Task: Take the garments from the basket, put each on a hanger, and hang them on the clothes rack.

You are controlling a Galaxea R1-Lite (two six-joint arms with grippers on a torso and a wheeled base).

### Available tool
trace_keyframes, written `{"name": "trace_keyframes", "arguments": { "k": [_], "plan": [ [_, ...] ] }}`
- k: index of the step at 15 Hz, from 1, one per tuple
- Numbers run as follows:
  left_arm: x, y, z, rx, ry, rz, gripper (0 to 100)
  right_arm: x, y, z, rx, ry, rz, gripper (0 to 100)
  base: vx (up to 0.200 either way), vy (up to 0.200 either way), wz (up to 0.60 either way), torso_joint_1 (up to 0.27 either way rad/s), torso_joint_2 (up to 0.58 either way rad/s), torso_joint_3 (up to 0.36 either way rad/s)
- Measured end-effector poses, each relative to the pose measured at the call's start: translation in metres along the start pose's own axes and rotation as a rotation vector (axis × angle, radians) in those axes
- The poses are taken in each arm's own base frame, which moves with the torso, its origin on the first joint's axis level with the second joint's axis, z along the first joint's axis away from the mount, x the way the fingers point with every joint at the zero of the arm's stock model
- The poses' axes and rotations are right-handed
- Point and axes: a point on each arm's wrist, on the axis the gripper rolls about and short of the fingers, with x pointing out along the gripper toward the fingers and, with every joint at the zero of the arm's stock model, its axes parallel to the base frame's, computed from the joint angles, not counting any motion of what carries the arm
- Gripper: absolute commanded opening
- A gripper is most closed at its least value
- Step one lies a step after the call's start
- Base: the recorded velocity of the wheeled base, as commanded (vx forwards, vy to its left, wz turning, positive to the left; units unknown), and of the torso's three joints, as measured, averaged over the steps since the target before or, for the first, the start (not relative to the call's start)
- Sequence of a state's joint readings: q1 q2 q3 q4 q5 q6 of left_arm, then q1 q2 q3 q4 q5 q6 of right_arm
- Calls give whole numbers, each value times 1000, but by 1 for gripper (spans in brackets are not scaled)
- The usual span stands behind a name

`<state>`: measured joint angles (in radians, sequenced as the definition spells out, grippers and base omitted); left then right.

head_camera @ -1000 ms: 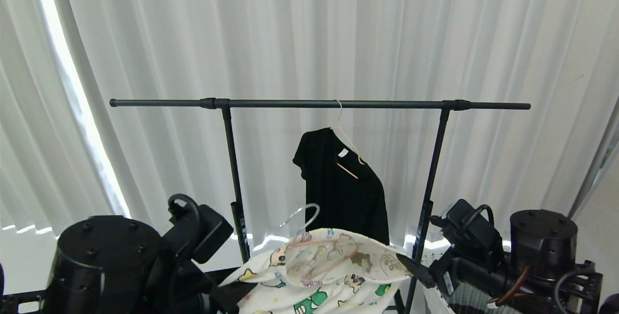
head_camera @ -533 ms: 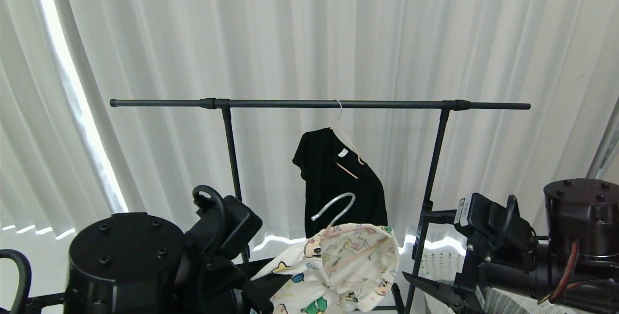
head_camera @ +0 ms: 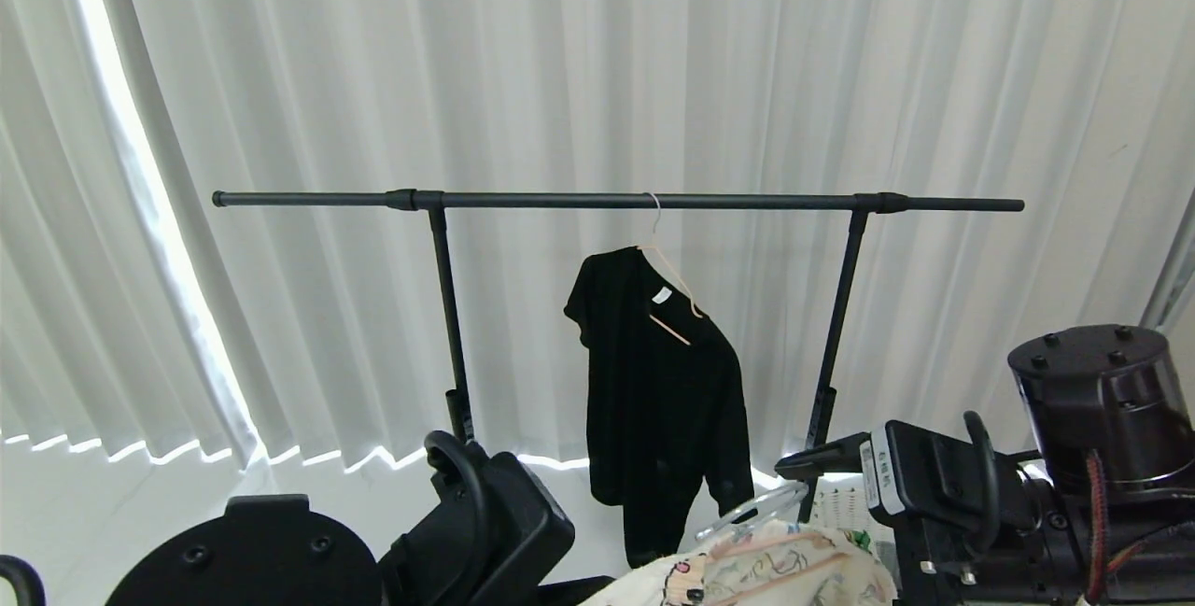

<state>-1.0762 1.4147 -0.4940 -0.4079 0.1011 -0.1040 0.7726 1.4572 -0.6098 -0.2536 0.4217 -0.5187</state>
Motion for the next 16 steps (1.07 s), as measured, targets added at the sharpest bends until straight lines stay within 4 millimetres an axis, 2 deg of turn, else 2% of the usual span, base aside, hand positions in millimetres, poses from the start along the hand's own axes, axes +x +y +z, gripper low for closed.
{"name": "trace_keyframes", "arguments": {
  "k": [6, 12, 13, 16],
  "plan": [
    [-2, -12, 2, 27, -11, -62, 0, 2, 0, 1, -29, 35, 39, 100, 0, 0, 0, 0, 0, 0],
    [-3, -15, 7, 29, -28, -79, 0, 5, -2, -2, -60, 48, 37, 100, 0, 0, 0, 0, 0, 0],
    [-4, -16, 7, 30, -28, -80, 0, 4, -4, -3, -75, 48, 32, 0, 0, 0, 0, 0, 0, 0],
    [-3, -16, 7, 31, -28, -82, 0, 4, -6, -4, -86, 47, 22, 0, 0, 0, 0, 0, 0, 0]
  ]
}}
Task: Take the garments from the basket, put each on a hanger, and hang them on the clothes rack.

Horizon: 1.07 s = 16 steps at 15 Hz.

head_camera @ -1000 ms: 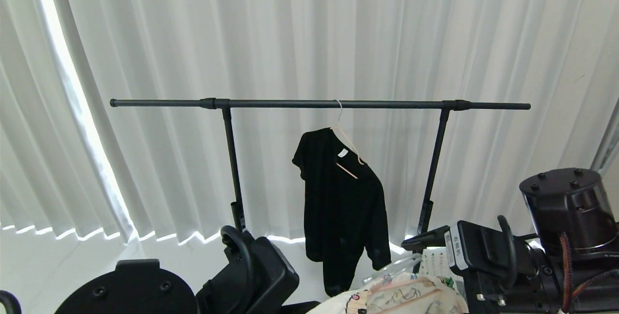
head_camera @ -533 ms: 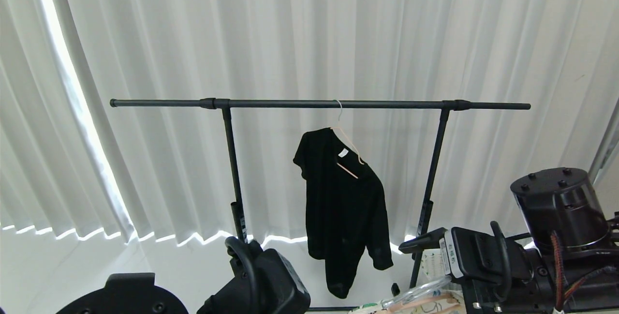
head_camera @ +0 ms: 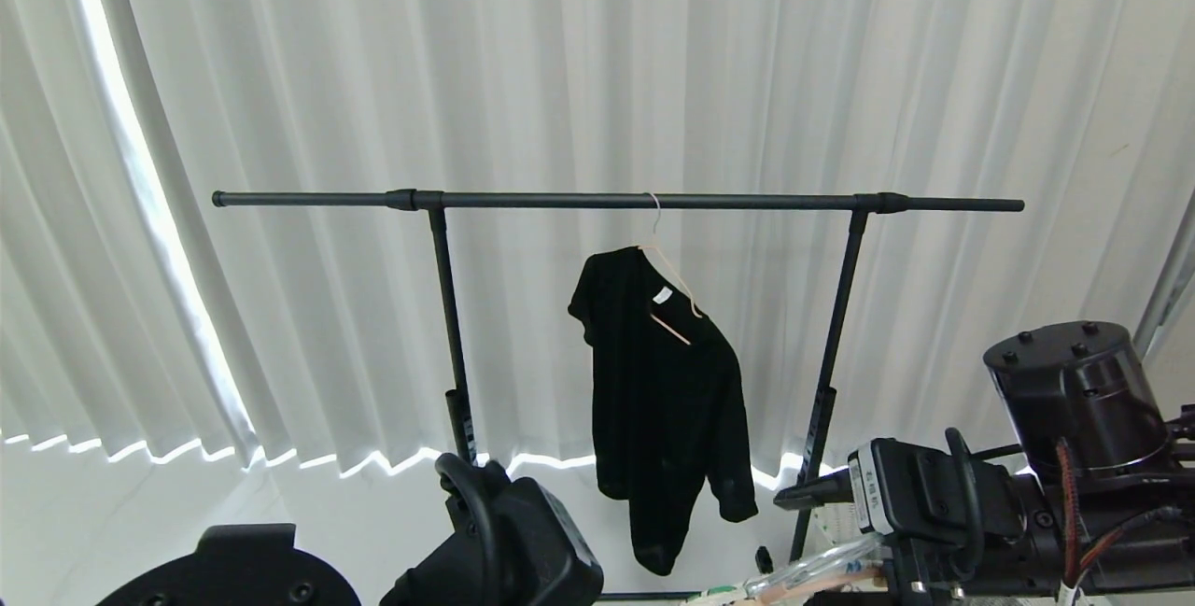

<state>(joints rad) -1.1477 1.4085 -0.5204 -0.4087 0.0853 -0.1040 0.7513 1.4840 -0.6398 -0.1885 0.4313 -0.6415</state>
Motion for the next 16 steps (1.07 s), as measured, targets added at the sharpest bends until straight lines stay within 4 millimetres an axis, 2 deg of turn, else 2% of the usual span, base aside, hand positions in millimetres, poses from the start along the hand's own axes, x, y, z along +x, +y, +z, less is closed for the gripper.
{"name": "trace_keyframes", "arguments": {
  "k": [8, 9, 13, 16],
  "plan": [
    [1, 1, -1, 1, 6, 12, 0, -1, -3, 1, -85, -17, -27, 0, 0, 0, 0, 0, 0, 0],
    [1, 1, -1, 1, 6, 11, 100, -2, -5, 2, -107, -35, -40, 0, 0, 0, 0, 0, 0, 0],
    [2, 9, -7, -3, 18, 135, 100, -10, -15, 0, -210, -90, -68, 0, 0, 0, 0, 0, 0, 0],
    [-3, 26, -20, -30, 53, 272, 100, -22, -24, -9, -249, -86, -109, 0, 0, 0, 0, 0, 0, 0]
  ]
}}
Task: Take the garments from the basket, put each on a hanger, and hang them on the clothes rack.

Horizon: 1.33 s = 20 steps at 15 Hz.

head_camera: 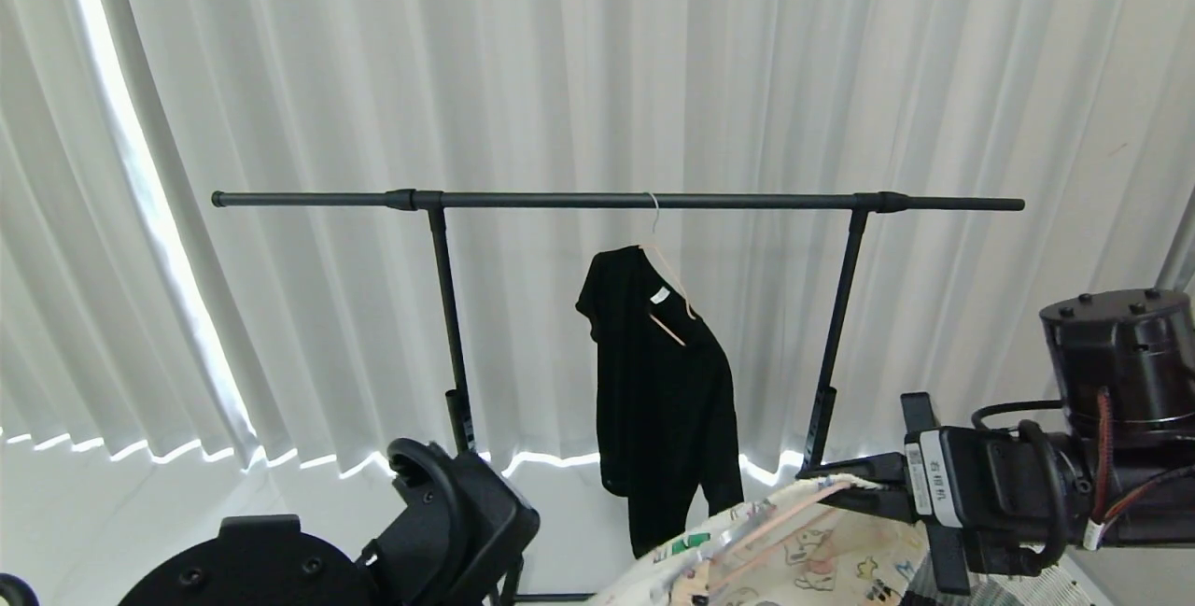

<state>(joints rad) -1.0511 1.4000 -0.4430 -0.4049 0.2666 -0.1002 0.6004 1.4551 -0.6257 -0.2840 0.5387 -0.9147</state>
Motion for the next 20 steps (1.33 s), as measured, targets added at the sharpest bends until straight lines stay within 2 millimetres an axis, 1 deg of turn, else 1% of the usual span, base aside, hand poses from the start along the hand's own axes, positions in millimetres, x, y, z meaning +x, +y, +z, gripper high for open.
{"name": "trace_keyframes", "arguments": {
  "k": [3, 5, 8, 10, 12, 14, 16, 20],
  "plan": [
    [-2, 21, -7, -49, 13, 89, 100, -8, -6, -4, -43, -3, -33, 0, 0, 0, 0, 0, 0, 0],
    [-3, 25, -8, -59, 11, 107, 100, -10, -9, -2, -70, -23, -67, 0, 0, 0, 0, 0, 0, 0],
    [-4, 24, -4, -60, -3, 101, 100, -11, -9, -2, -68, -25, -80, 0, 0, 0, 0, 0, 0, 0],
    [-5, 17, 6, -46, -41, 64, 100, -11, -9, -2, -36, -27, -79, 0, 0, 0, 0, 0, 0, 0],
    [-7, 11, 9, 25, -52, 36, 100, -11, -9, -2, -3, -26, -83, 0, 0, 0, 0, 0, 0, 0],
    [-8, 14, 3, 85, -36, 46, 100, -16, -13, -6, 17, -11, -112, 0, 0, 0, 0, 0, 0, 0],
    [-11, 24, -4, 70, -23, 88, 100, -22, -17, -7, 23, -4, -143, 0, 0, 0, 0, 0, 0, 0],
    [-18, 45, -30, 20, 36, 183, 100, -34, -17, -1, 43, -22, -181, 0, 0, 0, 0, 0, 0, 0]
  ]
}}
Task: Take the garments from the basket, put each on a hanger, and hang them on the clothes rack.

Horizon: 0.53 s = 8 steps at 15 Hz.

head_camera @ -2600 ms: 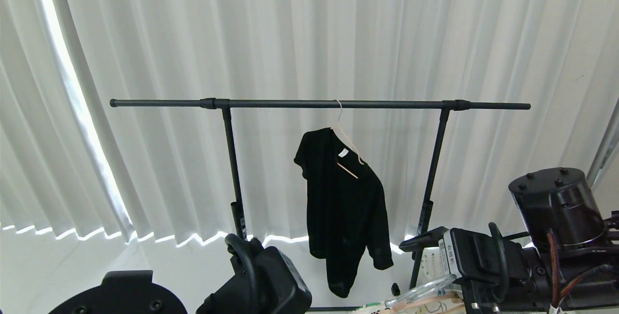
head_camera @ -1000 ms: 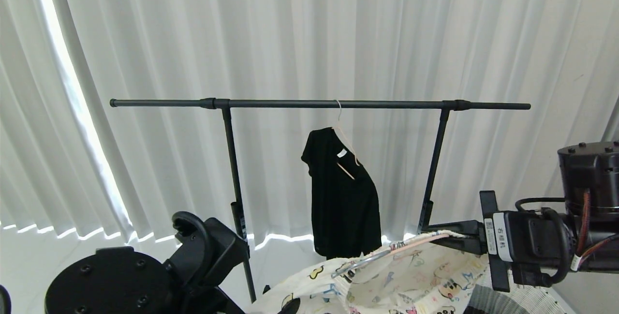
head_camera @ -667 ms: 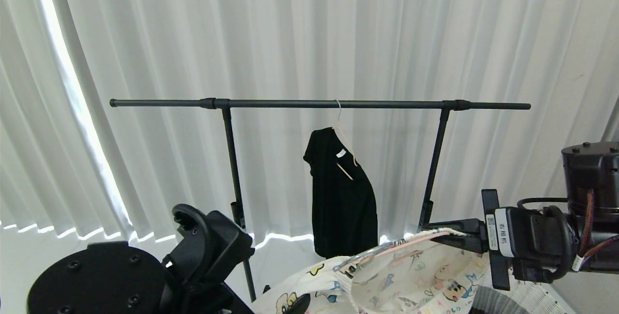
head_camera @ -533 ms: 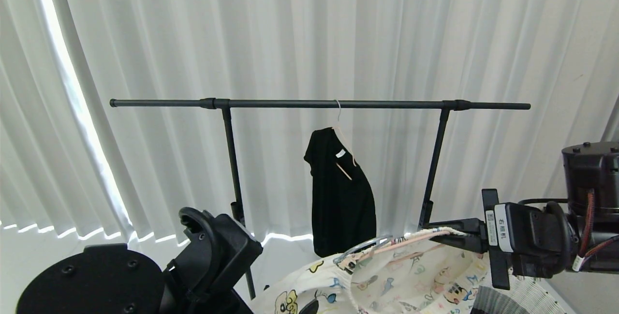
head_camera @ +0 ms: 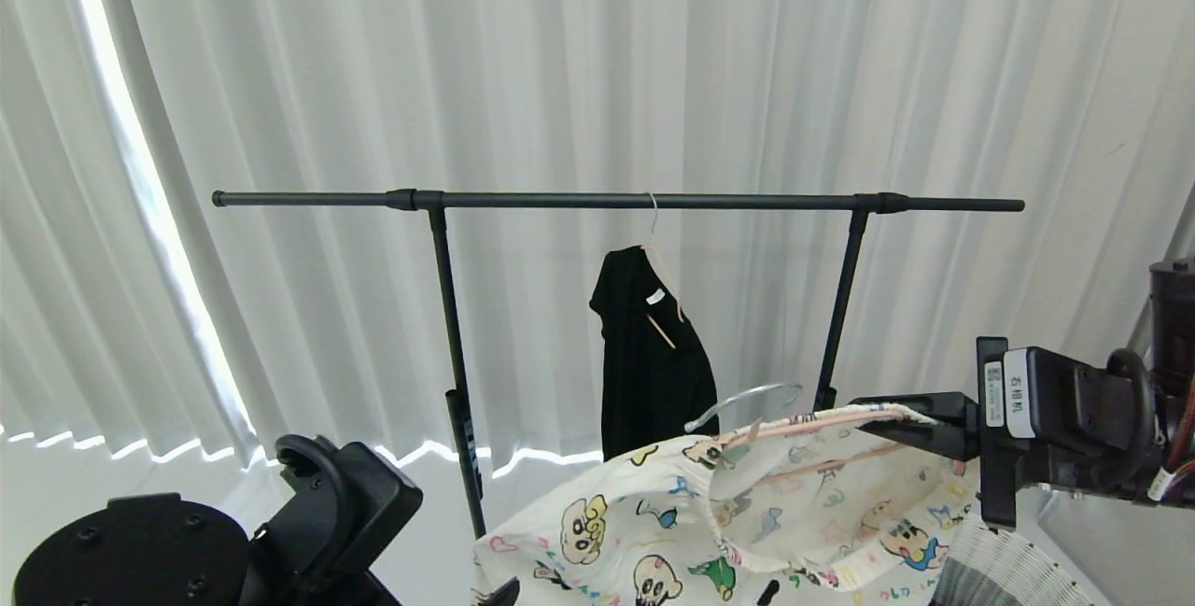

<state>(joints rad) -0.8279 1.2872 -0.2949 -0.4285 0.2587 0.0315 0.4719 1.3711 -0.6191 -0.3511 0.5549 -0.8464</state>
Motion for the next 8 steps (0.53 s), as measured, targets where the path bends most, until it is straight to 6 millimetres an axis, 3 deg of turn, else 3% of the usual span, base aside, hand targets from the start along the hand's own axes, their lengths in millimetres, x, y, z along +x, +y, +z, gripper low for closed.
{"name": "trace_keyframes", "arguments": {
  "k": [4, 8],
  "plan": [
    [4, 17, -9, -62, 45, 3, 100, -8, 0, 7, 24, -22, -24, 0, 0, 0, 0, 0, 0, 0],
    [17, 22, -12, -81, 95, 30, 100, -18, 1, 15, 66, -50, -45, 0, 0, 0, 0, 0, 0, 0]
  ]
}}
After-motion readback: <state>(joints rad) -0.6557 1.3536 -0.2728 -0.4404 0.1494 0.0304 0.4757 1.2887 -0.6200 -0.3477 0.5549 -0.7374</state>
